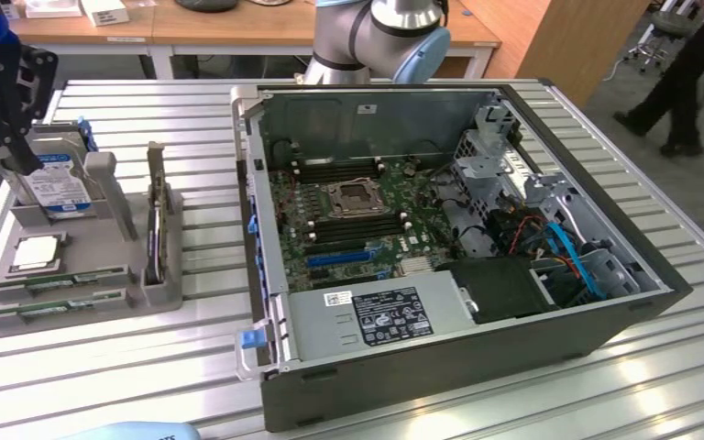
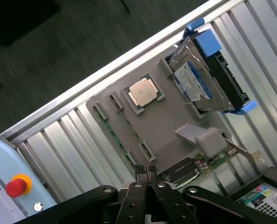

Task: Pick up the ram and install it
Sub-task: 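Pick up the ram and move it above insertion slot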

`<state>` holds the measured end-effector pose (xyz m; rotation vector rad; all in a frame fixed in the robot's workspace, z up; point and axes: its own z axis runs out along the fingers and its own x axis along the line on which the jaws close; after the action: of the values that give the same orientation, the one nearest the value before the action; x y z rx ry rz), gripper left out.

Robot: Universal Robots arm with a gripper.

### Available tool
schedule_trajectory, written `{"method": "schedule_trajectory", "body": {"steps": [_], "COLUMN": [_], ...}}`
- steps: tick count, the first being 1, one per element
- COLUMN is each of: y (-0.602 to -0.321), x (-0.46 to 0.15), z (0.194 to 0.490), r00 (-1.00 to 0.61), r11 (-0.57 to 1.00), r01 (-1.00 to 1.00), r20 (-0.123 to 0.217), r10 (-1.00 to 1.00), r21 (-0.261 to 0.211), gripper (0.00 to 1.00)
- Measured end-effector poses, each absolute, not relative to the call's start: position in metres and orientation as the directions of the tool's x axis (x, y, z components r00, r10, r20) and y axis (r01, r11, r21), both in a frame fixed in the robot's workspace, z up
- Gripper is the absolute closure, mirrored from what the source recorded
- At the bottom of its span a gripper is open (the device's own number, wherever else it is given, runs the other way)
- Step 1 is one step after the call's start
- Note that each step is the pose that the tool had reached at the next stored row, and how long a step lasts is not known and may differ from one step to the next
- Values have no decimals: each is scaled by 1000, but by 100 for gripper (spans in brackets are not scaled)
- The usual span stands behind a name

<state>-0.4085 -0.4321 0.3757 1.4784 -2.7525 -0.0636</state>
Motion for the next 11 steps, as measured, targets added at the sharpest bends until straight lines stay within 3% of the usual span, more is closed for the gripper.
{"method": "schedule_trajectory", "body": {"steps": [11], "y": [-432], "x": [-408], "z": [376], "r00": [-441], "r11": [441], "r01": [-897], "r20": [-5], "r10": [-897], "r21": [44], "gripper": [90]}}
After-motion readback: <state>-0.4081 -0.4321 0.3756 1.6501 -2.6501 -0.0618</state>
